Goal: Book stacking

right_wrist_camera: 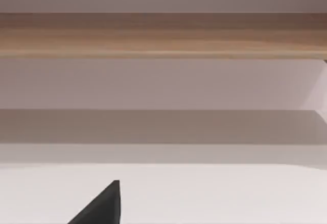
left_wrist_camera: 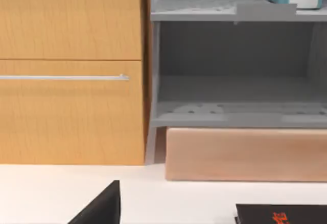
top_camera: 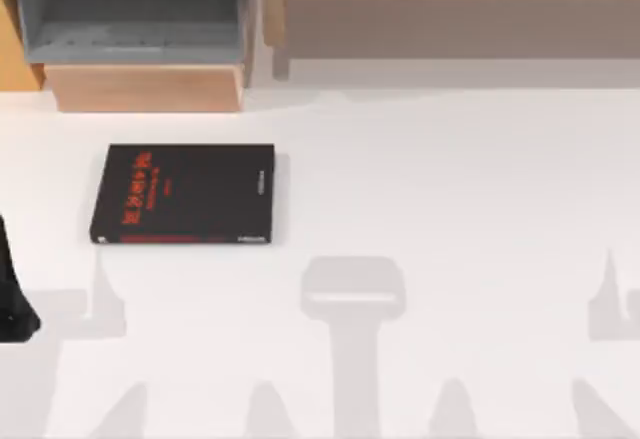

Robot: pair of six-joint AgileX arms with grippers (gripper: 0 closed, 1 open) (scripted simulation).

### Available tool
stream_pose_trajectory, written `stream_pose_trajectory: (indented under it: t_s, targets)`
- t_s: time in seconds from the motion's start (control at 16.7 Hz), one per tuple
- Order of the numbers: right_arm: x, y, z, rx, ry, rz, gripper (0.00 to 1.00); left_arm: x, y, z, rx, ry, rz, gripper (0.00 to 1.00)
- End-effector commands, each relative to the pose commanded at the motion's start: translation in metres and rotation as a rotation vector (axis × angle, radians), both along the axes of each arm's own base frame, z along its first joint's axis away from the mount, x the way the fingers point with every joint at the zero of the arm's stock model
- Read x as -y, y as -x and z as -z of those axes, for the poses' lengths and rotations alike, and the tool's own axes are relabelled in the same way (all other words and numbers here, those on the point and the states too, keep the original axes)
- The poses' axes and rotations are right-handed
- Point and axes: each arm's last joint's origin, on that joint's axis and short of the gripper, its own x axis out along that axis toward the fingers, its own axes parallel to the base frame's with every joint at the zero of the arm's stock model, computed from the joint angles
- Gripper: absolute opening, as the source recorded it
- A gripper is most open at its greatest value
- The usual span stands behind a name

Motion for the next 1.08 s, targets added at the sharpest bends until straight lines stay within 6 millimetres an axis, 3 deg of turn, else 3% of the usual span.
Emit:
stream_pose_trajectory:
  t_s: [0.18, 0.3, 0.6, 0.72, 0.84, 1.08]
  targets:
    - [0.0, 0.0, 0.0, 0.0, 0.0, 0.0, 1.0, 0.0, 0.0, -0.003, 0.004, 0.0, 0.0, 1.0]
    - [0.0, 0.0, 0.0, 0.0, 0.0, 0.0, 1.0, 0.001, -0.001, -0.018, 0.025, 0.002, 0.002, 1.0]
    - [0.0, 0.0, 0.0, 0.0, 0.0, 0.0, 1.0, 0.007, -0.022, -0.089, 0.085, 0.014, 0.01, 1.0]
    - [0.0, 0.0, 0.0, 0.0, 0.0, 0.0, 1.0, 0.012, -0.048, -0.119, 0.083, 0.019, 0.012, 1.0]
    - [0.0, 0.0, 0.0, 0.0, 0.0, 0.0, 1.0, 0.021, -0.086, -0.141, 0.065, 0.023, 0.013, 1.0]
    - [0.0, 0.0, 0.0, 0.0, 0.0, 0.0, 1.0, 0.049, -0.182, -0.152, 0.017, 0.022, 0.016, 1.0]
